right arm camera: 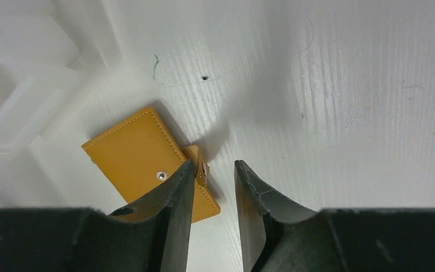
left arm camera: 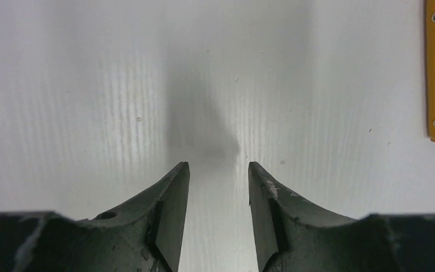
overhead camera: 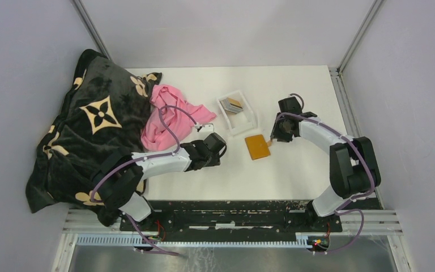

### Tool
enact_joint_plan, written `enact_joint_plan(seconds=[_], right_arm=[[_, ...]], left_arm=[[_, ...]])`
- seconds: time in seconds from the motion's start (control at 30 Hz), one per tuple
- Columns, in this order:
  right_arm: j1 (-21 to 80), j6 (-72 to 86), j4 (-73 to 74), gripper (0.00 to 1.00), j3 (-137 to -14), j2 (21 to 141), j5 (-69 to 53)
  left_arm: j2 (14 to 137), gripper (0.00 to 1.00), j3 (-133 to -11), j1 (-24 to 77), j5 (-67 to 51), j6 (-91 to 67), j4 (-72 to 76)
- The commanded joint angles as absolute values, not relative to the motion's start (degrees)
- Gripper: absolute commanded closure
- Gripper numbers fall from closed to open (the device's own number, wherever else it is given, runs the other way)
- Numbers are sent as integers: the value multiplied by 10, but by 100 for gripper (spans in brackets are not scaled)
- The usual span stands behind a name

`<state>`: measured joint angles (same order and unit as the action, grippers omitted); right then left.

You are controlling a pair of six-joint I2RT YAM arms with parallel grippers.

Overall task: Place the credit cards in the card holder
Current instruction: Open the card holder at the center of the board, then pick up the credit card from the storage box.

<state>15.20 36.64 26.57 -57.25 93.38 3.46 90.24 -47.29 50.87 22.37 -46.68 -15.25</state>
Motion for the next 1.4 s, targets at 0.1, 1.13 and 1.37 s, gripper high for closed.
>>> enact_joint_plan(seconds=[0.1,1.13,1.37], right_arm=[[162,329,254,58,-612,876,35],[219,175,412,51,-1244,1232,-62],[254,165,438,49,-1329,1312,-64]], left_arm=[[836,38,-558,509,290,-466,-247],[1006,13,-721,356,234,-484,-168],[1023,17,-686,289,166,-519,-87]])
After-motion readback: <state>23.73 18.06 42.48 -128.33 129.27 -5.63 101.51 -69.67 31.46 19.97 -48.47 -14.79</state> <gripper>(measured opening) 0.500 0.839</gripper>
